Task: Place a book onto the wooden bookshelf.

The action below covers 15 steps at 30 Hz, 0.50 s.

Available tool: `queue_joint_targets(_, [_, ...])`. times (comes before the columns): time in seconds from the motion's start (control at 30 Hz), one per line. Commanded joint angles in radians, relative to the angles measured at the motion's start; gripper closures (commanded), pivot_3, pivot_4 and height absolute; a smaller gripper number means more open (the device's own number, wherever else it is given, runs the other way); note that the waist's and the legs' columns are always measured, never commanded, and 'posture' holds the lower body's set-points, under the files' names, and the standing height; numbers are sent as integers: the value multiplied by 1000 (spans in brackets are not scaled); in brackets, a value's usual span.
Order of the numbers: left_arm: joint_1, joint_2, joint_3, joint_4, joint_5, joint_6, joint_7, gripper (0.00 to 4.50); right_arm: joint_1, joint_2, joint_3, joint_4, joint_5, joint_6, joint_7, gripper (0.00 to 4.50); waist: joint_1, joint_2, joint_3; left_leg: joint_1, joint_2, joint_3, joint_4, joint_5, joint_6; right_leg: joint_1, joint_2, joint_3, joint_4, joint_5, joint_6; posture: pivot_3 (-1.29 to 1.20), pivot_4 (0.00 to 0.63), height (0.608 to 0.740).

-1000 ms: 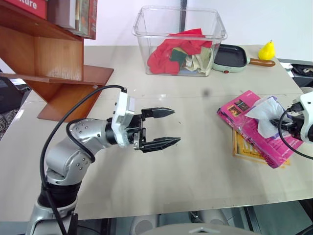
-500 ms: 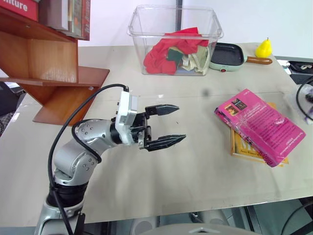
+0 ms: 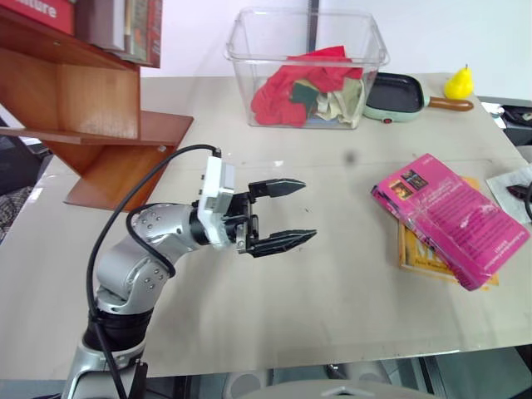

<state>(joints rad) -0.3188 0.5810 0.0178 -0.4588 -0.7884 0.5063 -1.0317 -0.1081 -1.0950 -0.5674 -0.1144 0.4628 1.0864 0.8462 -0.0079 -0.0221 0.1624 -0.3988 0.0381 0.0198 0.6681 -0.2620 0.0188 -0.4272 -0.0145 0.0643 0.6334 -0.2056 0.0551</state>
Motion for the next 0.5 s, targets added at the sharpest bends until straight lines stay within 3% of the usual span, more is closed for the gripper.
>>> queue_joint_targets(0.03, [-12, 4, 2, -8, -15, -11, -27, 0, 135, 104, -263, -274, 85, 313, -33, 16, 1, -1, 0, 1, 0, 0, 1, 0, 0, 1, 0, 0, 0, -1, 1, 0, 150, 740])
queue_joint_targets(0.13, [-18, 7, -2, 5, -14, -9, -46, 0, 128, 265, -393, -417, 92, 500, -126, 16, -8, -1, 0, 3, -1, 1, 4, 0, 0, 4, 0, 2, -1, -3, 2, 0, 150, 740])
queue_joint_targets(0.23, [-21, 8, -6, 13, -10, -9, -59, 0, 152, 386, -449, -505, 92, 528, -208, 16, -10, -1, -1, 5, -1, 2, 7, 0, 0, 5, 0, 3, 0, -2, 2, 0, 150, 740])
queue_joint_targets(0.37, [-24, 7, -16, 15, -10, -1, -65, 0, 144, 510, -452, -551, 66, 528, -302, 16, -10, 0, -1, 5, -1, 1, 8, 0, 0, 6, 1, 4, 1, -1, 2, 0, 150, 740])
queue_joint_targets(0.5, [-28, 10, -18, 30, -4, -3, -77, 0, 98, 549, -400, -510, 36, 482, -357, 16, -14, 0, -2, 4, -1, 2, 7, 0, 0, 5, 1, 5, 0, -1, 2, 0, 150, 740])
